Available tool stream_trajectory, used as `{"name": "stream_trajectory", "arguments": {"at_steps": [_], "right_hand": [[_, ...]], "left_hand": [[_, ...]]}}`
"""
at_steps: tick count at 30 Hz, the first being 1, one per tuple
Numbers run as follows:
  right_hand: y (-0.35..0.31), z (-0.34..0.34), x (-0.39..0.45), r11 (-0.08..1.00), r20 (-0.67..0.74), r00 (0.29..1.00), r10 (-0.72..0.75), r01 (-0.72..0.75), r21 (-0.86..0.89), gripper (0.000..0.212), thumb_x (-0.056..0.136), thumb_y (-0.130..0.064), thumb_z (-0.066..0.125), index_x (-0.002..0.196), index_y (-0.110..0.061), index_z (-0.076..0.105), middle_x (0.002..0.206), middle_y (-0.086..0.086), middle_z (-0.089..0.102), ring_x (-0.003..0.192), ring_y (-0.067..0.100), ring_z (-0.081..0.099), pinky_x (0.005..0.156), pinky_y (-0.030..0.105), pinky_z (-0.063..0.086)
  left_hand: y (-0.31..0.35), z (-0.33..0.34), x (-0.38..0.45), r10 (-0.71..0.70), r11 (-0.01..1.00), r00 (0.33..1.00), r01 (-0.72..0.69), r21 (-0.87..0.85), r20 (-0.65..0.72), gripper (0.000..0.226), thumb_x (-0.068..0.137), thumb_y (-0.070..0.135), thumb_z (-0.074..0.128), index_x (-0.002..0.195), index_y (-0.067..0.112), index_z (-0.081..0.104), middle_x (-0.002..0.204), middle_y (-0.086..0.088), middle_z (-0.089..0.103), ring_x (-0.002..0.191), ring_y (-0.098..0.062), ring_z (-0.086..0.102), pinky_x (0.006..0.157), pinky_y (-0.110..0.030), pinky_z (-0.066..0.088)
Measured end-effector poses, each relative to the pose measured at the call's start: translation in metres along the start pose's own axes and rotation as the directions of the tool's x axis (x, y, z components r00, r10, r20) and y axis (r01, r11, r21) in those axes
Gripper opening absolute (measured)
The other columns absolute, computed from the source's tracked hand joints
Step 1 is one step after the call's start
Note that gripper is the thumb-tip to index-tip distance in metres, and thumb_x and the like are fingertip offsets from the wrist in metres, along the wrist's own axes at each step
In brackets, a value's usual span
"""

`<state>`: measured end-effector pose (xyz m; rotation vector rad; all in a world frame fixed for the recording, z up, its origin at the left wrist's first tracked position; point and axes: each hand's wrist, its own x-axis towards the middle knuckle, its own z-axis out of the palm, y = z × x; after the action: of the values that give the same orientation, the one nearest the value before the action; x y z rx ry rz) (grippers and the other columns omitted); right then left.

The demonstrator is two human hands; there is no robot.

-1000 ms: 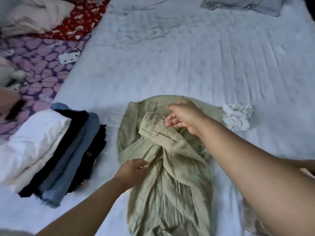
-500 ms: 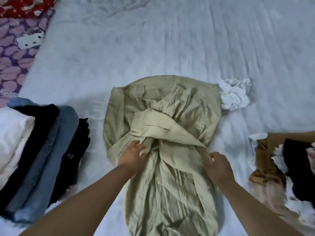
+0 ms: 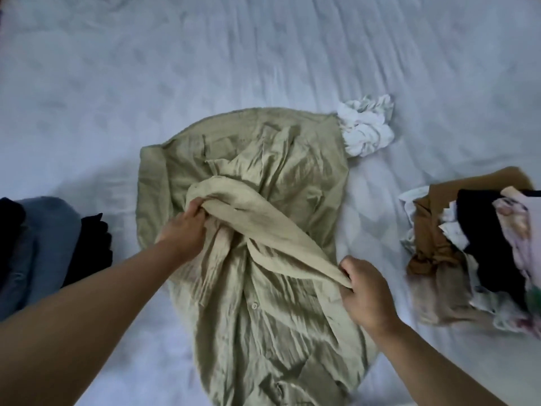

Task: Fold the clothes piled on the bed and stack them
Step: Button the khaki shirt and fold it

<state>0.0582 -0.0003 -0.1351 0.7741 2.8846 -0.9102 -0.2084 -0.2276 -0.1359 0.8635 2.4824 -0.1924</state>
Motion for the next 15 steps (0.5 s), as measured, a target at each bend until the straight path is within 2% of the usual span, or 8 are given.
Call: {"name": "stream_trajectory", "arguments": {"at_steps": [1,3,5,7,9,10,12,15], "right_hand": [[-0.001,-0.009,-0.006,0.984,-0.019,0.989,-0.15,0.147,-0.104,0.03,0.06,0.006,0.057,0.071,-0.016,0.039,0.061,0.002,0.047,0.052,0.025,0.049,0.049,0.029,0.031],[-0.004,-0.024,-0.021,0.904,0.064,0.933,-0.354,0.359,-0.23,0.021,0.064,-0.006,0.045,0.077,-0.019,0.036,0.062,0.003,0.048,0.047,0.024,0.047,0.044,0.026,0.031],[-0.008,-0.027,-0.041,0.838,0.179,0.871,-0.457,0.489,-0.24,0.014,0.067,-0.016,0.041,0.079,-0.021,0.035,0.061,0.001,0.048,0.045,0.021,0.045,0.042,0.026,0.029],[-0.008,-0.02,-0.059,0.79,0.298,0.807,-0.51,0.576,-0.21,0.014,0.07,-0.028,0.048,0.077,-0.023,0.037,0.06,-0.004,0.047,0.046,0.015,0.046,0.043,0.025,0.03],[-0.007,-0.012,-0.066,0.803,0.368,0.796,-0.481,0.568,-0.18,0.021,0.074,-0.043,0.055,0.072,-0.026,0.043,0.058,-0.008,0.048,0.046,0.01,0.048,0.043,0.022,0.032],[-0.007,-0.01,-0.064,0.822,0.36,0.812,-0.459,0.542,-0.174,0.024,0.076,-0.046,0.056,0.07,-0.026,0.044,0.057,-0.008,0.047,0.046,0.009,0.048,0.043,0.021,0.031],[-0.011,-0.008,-0.05,0.865,0.308,0.859,-0.41,0.473,-0.167,0.026,0.083,-0.043,0.05,0.066,-0.023,0.047,0.059,-0.007,0.048,0.045,0.01,0.048,0.043,0.019,0.029],[-0.02,-0.007,-0.013,0.922,0.206,0.931,-0.303,0.341,-0.186,0.027,0.087,-0.033,0.043,0.068,-0.017,0.053,0.064,-0.002,0.051,0.047,0.015,0.051,0.046,0.02,0.029]], "left_hand": [[-0.004,-0.007,-0.002,-0.018,1.0,1.0,0.018,0.004,-0.018,0.051,0.099,0.024,0.032,0.147,0.011,0.022,0.158,0.0,-0.001,0.109,-0.033,0.054,0.084,-0.04,0.046],[-0.01,-0.019,-0.004,-0.042,0.999,0.997,0.042,-0.001,-0.061,0.049,0.099,0.022,0.033,0.145,0.01,0.026,0.157,0.001,0.002,0.107,-0.035,0.054,0.081,-0.043,0.046],[-0.014,-0.03,-0.007,-0.026,0.999,0.992,0.031,0.037,-0.122,0.043,0.1,0.022,0.033,0.142,0.011,0.033,0.157,0.0,0.006,0.111,-0.037,0.052,0.085,-0.043,0.042],[-0.016,-0.033,-0.01,0.004,0.994,0.99,0.01,0.104,-0.138,0.04,0.101,0.023,0.032,0.139,0.014,0.039,0.157,-0.002,0.008,0.123,-0.034,0.044,0.099,-0.041,0.035],[-0.023,-0.025,-0.011,0.01,0.986,0.998,0.0,0.166,-0.058,0.04,0.1,0.023,0.031,0.138,0.018,0.044,0.158,0.0,0.01,0.133,-0.029,0.036,0.109,-0.036,0.027],[-0.026,-0.02,-0.012,-0.009,0.985,1.0,0.009,0.172,0.002,0.041,0.1,0.024,0.03,0.138,0.021,0.046,0.158,0.002,0.012,0.134,-0.027,0.036,0.11,-0.035,0.029],[-0.031,-0.013,-0.015,-0.092,0.988,0.992,0.08,0.13,0.086,0.04,0.097,0.025,0.035,0.134,0.021,0.05,0.155,0.003,0.021,0.128,-0.027,0.044,0.103,-0.034,0.039],[-0.025,-0.005,-0.018,-0.22,0.975,0.973,0.219,0.033,0.063,0.035,0.095,0.025,0.042,0.126,0.014,0.055,0.141,-0.009,0.039,0.116,-0.035,0.052,0.092,-0.039,0.046]]}}
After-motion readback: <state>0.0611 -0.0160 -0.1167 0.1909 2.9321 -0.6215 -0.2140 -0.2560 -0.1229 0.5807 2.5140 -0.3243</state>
